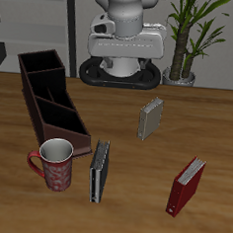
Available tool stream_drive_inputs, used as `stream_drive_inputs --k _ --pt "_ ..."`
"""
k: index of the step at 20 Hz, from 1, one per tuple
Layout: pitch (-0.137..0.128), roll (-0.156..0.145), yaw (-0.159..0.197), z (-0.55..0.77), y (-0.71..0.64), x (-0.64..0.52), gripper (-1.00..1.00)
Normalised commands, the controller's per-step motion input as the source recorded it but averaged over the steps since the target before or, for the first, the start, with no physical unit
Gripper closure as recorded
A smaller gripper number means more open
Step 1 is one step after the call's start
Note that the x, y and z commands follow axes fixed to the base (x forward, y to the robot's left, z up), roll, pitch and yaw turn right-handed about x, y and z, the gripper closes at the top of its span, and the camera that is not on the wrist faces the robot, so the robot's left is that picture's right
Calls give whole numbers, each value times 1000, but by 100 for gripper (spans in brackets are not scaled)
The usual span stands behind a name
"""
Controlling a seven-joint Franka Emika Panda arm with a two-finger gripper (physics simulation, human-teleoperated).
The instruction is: Place the yellow book into the right desk caddy's front compartment
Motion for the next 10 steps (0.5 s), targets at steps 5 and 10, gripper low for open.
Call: stream_drive_inputs --k 5,10 --pt "-43 -35 -63 36 160 -275 -100" --pt "-58 -48 -49 -11 217 -305 -100"
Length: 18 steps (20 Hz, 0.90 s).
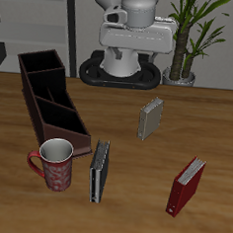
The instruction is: Place the yellow book into the right desk caddy's front compartment
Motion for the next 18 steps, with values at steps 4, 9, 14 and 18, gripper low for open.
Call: stream_drive_inputs --k 4,9,14,18 --pt "-64 -17 -34 -9 212 -288 -100" --pt "-37 -38 -63 -4 126 -113 -100" --pt "-32 -48 -93 -216 249 -55 -100" --pt "-26 -10 -41 -102 178 -59 -100"
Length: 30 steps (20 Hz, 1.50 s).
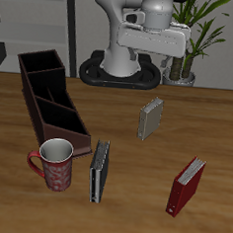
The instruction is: Place the yellow book into the right desk caddy's front compartment
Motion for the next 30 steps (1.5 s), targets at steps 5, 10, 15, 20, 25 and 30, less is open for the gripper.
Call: stream_drive_inputs --k 5,10,15,20,25,30 --pt "-18 -69 -84 -105 101 -64 -100" --pt "3 -29 -1 -177 157 28 -100" --pt "4 3 -14 -98 85 65 -100" --pt "15 4 -48 -109 16 69 -100" --pt "11 43 -26 -150 84 29 -100" --pt "9 50 -54 -189 24 59 -100"
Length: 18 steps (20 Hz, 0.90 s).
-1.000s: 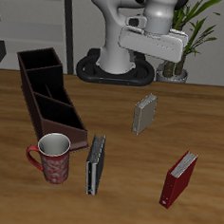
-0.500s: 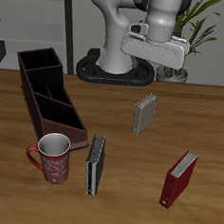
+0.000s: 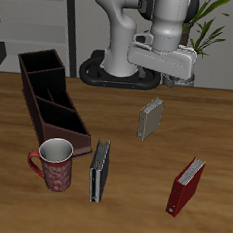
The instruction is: Place the yellow book into the right desk caddy's front compartment
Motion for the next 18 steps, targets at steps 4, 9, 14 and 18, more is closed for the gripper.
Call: stream_drive_inputs --k 4,9,14,18 --pt "4 -13 -18 -190 -16 42 -100" --pt "3 -2 -33 -222 -5 70 -100" --pt "16 13 -22 -247 12 39 -100" --pt "15 -19 -6 -231 -96 12 -100"
